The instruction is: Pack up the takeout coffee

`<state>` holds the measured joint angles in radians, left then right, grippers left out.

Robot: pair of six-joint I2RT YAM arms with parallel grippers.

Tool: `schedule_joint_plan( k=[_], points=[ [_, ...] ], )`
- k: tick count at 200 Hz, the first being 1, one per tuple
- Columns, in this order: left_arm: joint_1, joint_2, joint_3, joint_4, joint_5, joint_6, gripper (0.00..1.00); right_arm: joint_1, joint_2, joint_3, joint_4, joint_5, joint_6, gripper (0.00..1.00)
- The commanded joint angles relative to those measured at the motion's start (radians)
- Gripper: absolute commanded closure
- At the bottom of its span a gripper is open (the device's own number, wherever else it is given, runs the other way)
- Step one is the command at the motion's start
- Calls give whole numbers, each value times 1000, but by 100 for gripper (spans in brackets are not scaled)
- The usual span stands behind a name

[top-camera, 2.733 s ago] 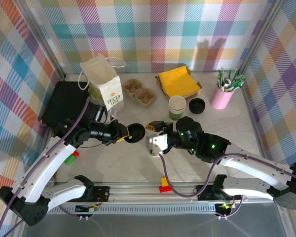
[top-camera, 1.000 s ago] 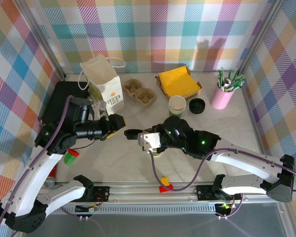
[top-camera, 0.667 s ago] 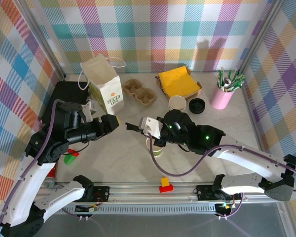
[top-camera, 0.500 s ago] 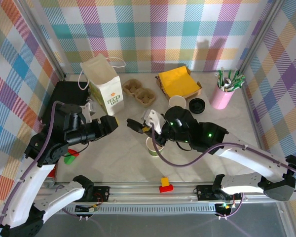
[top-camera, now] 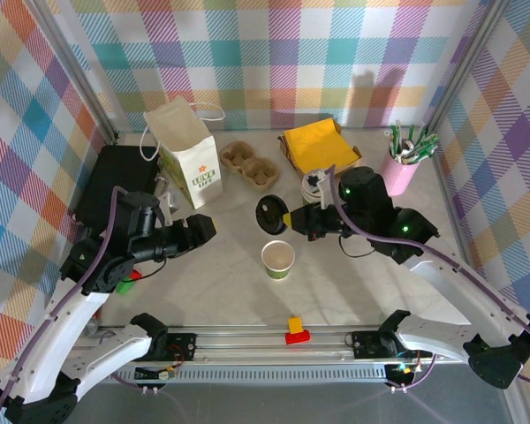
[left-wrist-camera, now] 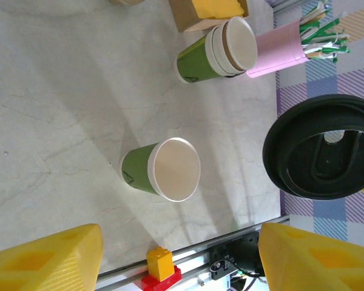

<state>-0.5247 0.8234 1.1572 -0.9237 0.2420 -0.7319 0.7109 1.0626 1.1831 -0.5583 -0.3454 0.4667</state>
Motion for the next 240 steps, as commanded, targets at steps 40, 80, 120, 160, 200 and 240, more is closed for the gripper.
schedule_joint_plan(
  k=[40, 80, 120, 160, 200, 240],
  points=[
    [7, 17, -84, 114, 52, -6, 32, -135, -67, -182, 115, -238, 343, 93],
    [6, 29, -140, 163, 80, -24, 32, -178, -102, -346, 208, -239, 477, 93],
    [6, 38, -161, 172, 83, -22, 32, -189, -107, -457, 283, -214, 516, 93],
    [6, 41, -174, 174, 80, -24, 32, -191, -96, -529, 352, -231, 556, 91],
    [6, 44, -179, 174, 77, -25, 32, -191, -97, -568, 366, -236, 552, 89],
    [6, 49, -178, 172, 79, -26, 32, -190, -79, -611, 408, -245, 559, 88]
  ],
)
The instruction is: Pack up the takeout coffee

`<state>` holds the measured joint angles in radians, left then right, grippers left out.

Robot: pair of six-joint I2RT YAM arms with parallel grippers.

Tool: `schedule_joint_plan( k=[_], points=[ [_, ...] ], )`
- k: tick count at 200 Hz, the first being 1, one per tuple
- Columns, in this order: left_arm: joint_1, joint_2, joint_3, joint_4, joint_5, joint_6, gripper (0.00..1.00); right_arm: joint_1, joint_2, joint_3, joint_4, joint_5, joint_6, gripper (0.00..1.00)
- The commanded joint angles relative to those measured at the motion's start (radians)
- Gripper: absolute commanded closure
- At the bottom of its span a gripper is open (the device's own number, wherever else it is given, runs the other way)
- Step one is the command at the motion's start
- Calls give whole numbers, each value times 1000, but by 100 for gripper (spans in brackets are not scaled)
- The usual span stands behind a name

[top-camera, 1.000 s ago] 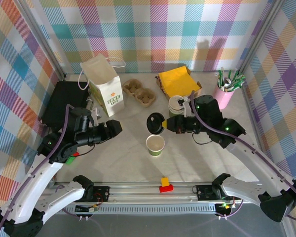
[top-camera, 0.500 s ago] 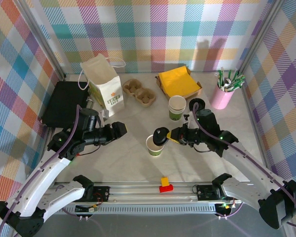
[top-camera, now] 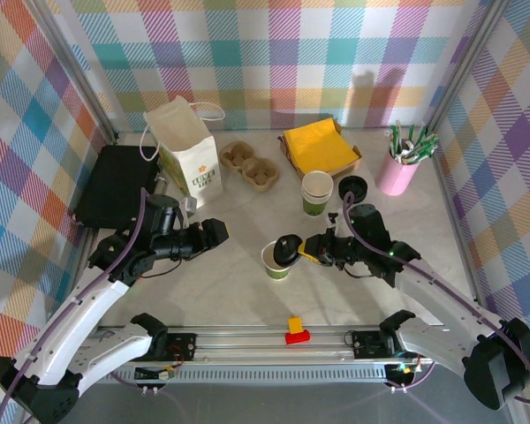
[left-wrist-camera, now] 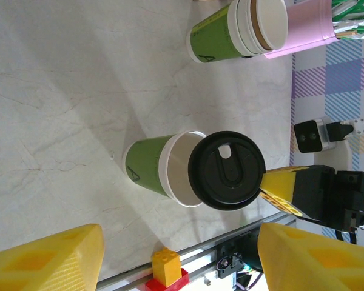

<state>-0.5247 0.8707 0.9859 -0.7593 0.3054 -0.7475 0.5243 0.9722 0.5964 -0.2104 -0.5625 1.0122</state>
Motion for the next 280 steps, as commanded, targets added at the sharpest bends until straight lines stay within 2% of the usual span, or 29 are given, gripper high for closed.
schedule_joint_plan(
  k=[1, 121, 280],
  points=[
    [6, 1, -7, 8, 15, -10, 32, -4, 12, -26, 62, -29, 14, 88],
    [6, -15, -18, -14, 2, -5, 32, -4, 65, -44, 52, -22, -18, 75],
    [6, -24, -28, -26, -12, -3, 32, 45, 131, -23, 39, -11, -45, 66]
  ],
)
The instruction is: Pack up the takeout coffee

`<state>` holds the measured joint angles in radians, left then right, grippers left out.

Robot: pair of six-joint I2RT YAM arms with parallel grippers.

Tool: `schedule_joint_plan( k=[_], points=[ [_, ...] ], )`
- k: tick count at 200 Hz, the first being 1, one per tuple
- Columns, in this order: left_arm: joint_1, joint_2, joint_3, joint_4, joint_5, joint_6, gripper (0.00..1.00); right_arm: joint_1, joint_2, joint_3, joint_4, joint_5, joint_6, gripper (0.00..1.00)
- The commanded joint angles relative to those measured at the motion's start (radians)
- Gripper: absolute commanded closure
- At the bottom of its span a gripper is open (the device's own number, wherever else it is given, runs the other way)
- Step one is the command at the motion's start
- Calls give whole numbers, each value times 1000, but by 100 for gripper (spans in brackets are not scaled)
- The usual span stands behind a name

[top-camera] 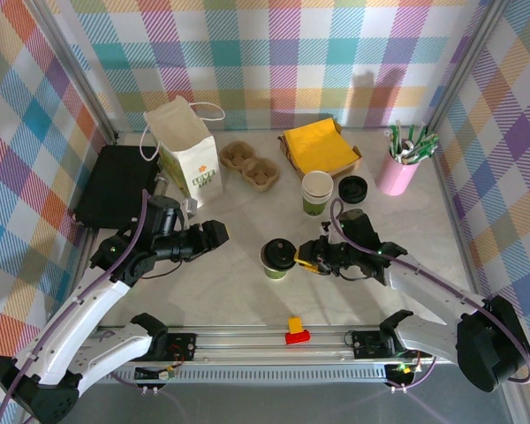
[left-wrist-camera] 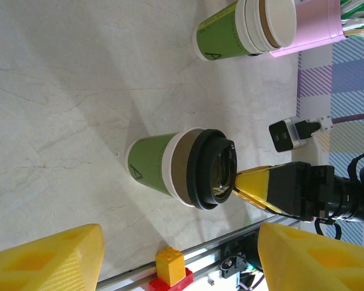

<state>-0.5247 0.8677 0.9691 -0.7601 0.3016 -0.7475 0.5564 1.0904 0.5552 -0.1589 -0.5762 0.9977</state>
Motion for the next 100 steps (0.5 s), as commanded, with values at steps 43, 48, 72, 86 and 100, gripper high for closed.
schedule_joint_plan(
  k=[43, 48, 72, 86, 100],
  points=[
    [6, -23, -16, -24, -9, -3, 32, 29, 3, 58, -59, 16, -57, 63],
    [6, -22, -18, -24, -9, -2, 32, 30, 0, 62, -64, 17, -61, 63],
    [6, -22, -18, -24, -9, -2, 32, 31, -14, 75, -83, 26, -65, 62],
    [6, -20, -17, -24, -9, 0, 32, 33, -18, 78, -87, 26, -68, 61],
    [6, -20, -17, -23, -9, -2, 32, 34, -20, 83, -93, 28, -72, 60]
  ],
)
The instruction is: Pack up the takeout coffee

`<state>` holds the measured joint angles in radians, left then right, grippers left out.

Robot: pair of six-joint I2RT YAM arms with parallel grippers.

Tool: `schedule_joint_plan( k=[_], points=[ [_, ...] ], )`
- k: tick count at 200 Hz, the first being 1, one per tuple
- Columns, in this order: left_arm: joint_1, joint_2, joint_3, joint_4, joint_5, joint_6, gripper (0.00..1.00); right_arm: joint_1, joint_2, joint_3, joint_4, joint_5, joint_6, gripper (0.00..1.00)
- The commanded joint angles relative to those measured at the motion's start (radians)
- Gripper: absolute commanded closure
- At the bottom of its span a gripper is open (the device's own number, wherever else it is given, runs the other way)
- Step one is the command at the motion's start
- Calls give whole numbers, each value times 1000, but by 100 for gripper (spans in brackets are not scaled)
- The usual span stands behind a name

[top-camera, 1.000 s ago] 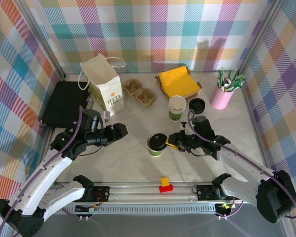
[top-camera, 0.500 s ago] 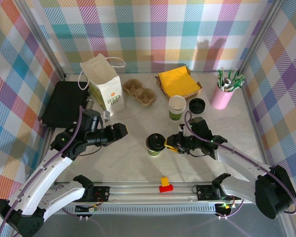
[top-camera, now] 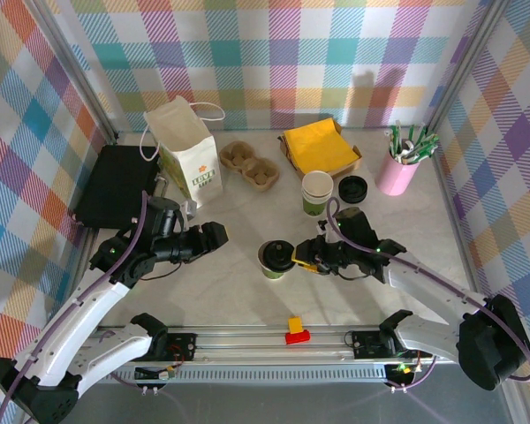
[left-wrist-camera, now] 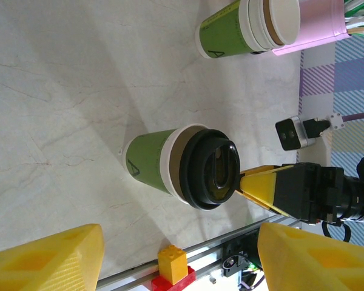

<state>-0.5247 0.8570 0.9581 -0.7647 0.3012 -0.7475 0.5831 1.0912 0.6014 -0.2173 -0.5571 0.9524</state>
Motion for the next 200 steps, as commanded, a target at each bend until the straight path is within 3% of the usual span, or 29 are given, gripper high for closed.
schedule_joint_plan(
  k=[1, 59, 200],
  points=[
    [6, -10, -6, -19, -8, -3, 32, 7, -20, 37, -35, 9, -26, 60],
    [6, -13, -4, -21, -14, 1, 32, 16, -21, 140, -180, 62, -113, 54],
    [6, -7, 7, -35, -23, 14, 32, 79, 110, 219, -129, 67, -133, 52]
  ],
)
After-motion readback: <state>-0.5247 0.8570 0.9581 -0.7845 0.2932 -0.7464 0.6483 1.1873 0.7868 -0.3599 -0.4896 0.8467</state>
